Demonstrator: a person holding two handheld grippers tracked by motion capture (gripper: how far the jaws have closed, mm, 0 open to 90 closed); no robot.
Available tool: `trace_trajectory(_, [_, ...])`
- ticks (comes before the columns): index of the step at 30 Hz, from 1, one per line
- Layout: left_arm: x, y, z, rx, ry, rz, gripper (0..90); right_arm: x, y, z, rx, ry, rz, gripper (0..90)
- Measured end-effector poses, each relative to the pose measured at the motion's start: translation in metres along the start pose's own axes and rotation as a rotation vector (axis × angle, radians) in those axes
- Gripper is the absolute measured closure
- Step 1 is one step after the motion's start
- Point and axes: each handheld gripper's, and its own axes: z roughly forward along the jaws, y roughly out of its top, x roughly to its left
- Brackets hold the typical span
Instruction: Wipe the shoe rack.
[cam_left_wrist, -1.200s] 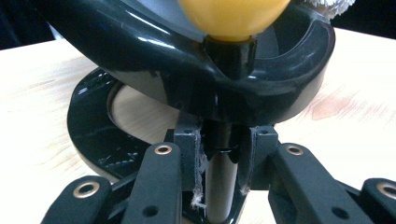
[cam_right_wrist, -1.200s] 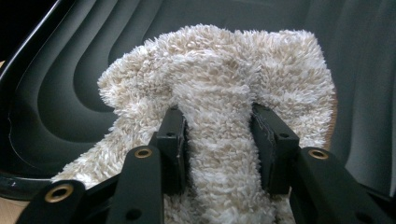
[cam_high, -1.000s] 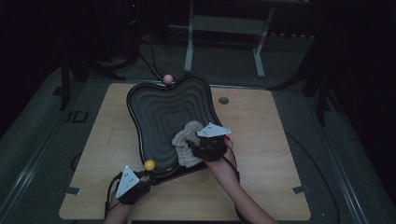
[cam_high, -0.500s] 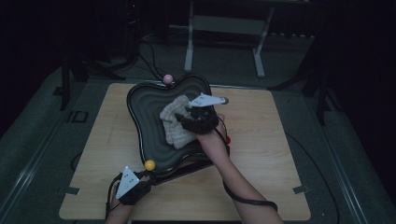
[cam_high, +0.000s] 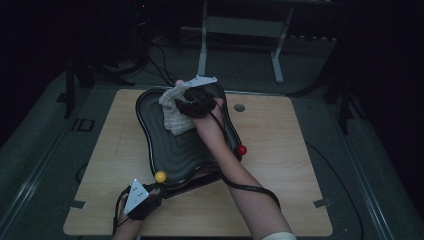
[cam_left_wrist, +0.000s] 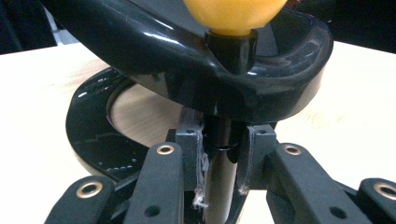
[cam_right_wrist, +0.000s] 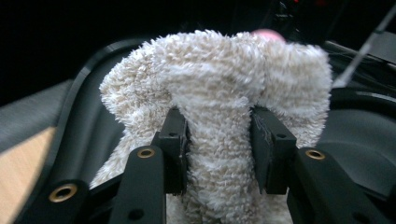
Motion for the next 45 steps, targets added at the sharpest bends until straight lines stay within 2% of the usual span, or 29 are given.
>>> trace_trajectory(3, [0.000, 0.000, 0.000, 0.000, 0.001, -0.001, 72.8, -0.001, -0.010, 0.010, 0.052, -0.004, -0.008, 60.4])
trace_trajectory(6, [0.000, 0.000, 0.000, 0.002, 0.003, 0.002, 72.8, -0.003, -0.018, 0.009, 0.038, 0.005, 0.006, 60.6])
trace_trajectory(10, [0.000, 0.000, 0.000, 0.002, 0.003, 0.001, 72.8, 0.002, -0.025, 0.006, 0.040, -0.003, -0.024, 60.5])
trace_trajectory(14, [0.000, 0.000, 0.000, 0.000, 0.002, 0.010, 72.8, 0.005, -0.034, 0.001, 0.042, 0.009, -0.033, 60.5])
trace_trajectory(24, [0.000, 0.000, 0.000, 0.000, -0.001, -0.006, 72.7, 0.011, -0.057, -0.013, 0.048, 0.032, -0.068, 60.4])
trace_trajectory(42, [0.000, 0.000, 0.000, 0.005, 0.001, -0.007, 72.7, 0.028, -0.108, -0.042, 0.067, 0.081, -0.123, 60.2])
trace_trajectory(45, [0.000, 0.001, 0.000, 0.006, 0.002, -0.008, 72.7, 0.029, -0.111, -0.044, 0.066, 0.083, -0.124, 60.2])
